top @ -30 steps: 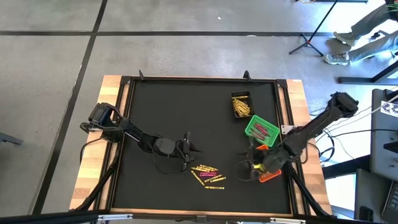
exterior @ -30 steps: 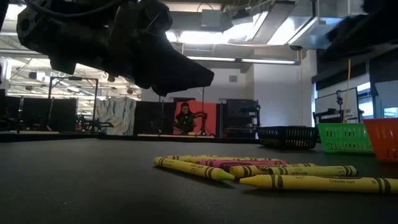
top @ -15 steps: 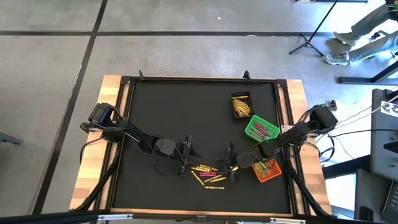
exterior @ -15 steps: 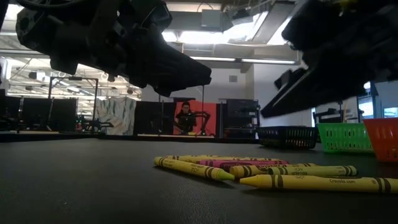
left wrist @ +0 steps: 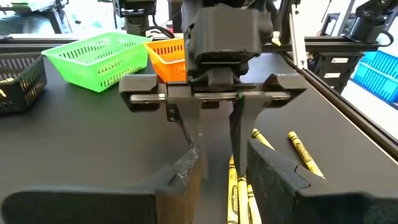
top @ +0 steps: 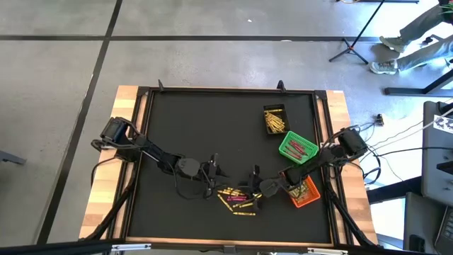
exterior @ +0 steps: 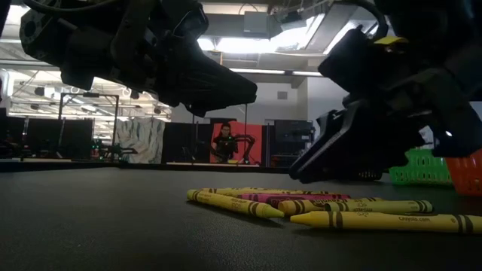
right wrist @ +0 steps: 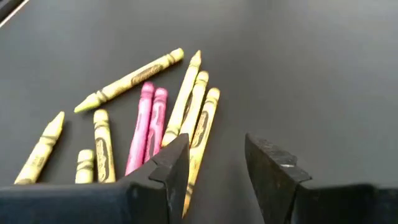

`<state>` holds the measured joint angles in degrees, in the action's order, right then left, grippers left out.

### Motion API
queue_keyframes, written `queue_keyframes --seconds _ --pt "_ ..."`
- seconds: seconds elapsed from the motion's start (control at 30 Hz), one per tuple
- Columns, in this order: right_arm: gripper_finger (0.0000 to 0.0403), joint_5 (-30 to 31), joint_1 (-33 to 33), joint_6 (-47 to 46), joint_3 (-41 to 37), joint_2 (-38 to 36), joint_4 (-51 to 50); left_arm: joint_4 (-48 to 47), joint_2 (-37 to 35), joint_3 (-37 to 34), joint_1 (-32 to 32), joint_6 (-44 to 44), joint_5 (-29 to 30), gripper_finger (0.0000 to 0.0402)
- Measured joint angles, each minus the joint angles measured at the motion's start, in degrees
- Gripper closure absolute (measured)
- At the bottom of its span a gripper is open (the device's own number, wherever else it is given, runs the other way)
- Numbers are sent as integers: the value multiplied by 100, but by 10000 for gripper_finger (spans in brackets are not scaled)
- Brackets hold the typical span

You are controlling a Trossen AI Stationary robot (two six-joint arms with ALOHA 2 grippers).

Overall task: Sort crayons
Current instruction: Put the yellow crayon into the black basket

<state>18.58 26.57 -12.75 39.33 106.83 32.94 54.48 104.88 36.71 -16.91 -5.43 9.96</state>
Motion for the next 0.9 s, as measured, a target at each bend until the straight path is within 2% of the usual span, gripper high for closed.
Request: queue_keyframes --seconds 0.37,0.8,0.9 --pt "249 -58 2 -45 11 114 -4 -2 0 0 0 0 2 288" --pt "249 140 2 15 18 111 -376 14 0 -2 0 -2 6 288" --pt "264 132 -2 17 22 107 -434 20 0 -2 0 -2 6 288"
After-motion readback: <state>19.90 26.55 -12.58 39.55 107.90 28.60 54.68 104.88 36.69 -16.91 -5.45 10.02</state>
